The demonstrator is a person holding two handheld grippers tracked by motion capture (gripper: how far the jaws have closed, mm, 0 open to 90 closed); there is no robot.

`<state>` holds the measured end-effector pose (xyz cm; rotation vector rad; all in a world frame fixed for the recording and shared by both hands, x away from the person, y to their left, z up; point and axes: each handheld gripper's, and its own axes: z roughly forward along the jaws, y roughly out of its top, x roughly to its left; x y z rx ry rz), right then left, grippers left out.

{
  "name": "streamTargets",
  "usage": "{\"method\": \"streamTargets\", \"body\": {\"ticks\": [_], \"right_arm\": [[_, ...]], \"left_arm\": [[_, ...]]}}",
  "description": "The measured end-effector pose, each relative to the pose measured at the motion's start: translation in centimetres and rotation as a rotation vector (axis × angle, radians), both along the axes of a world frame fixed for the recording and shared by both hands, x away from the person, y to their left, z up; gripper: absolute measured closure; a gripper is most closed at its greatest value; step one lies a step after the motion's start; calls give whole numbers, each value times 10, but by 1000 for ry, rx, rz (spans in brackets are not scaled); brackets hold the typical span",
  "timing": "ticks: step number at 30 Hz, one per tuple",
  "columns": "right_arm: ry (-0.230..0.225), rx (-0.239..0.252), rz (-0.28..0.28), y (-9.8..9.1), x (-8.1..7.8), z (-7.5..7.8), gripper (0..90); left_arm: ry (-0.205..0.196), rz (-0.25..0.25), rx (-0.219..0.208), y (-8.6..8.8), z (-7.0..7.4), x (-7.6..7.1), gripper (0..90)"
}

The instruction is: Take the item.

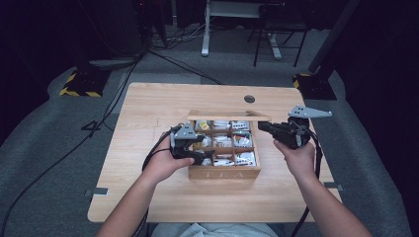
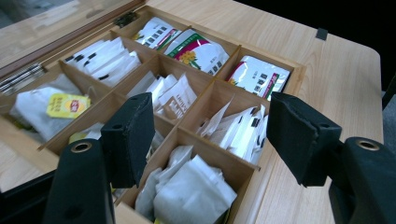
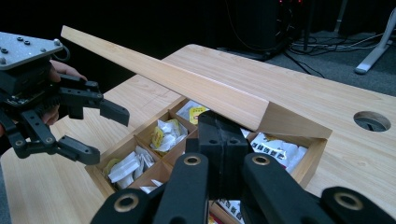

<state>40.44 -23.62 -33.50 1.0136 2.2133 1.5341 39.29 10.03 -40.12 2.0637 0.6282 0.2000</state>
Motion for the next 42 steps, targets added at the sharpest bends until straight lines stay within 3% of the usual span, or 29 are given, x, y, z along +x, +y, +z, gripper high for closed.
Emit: {"method": "streamTargets", "body": {"ticks": [12, 19, 23, 27, 33, 42], "right_arm": [[8, -5, 4, 0, 1, 2, 900], [9, -2, 10, -1, 2, 1, 899], [9, 1, 10, -1, 2, 2, 899], [11, 1, 14, -1, 2, 1, 899], [10, 3, 16, -1, 2, 1, 899], [6, 3, 14, -2, 1, 1, 899]], "left_arm": [[18, -36, 31, -26, -5, 8, 344], [22, -44, 40, -38, -8, 15, 395], [26, -54, 69, -48, -12, 19, 433], [30, -27, 102, -53, -14, 21, 453], [55, -35, 123, -59, -19, 22, 477], [82, -49, 168, -64, -27, 25, 618]]}}
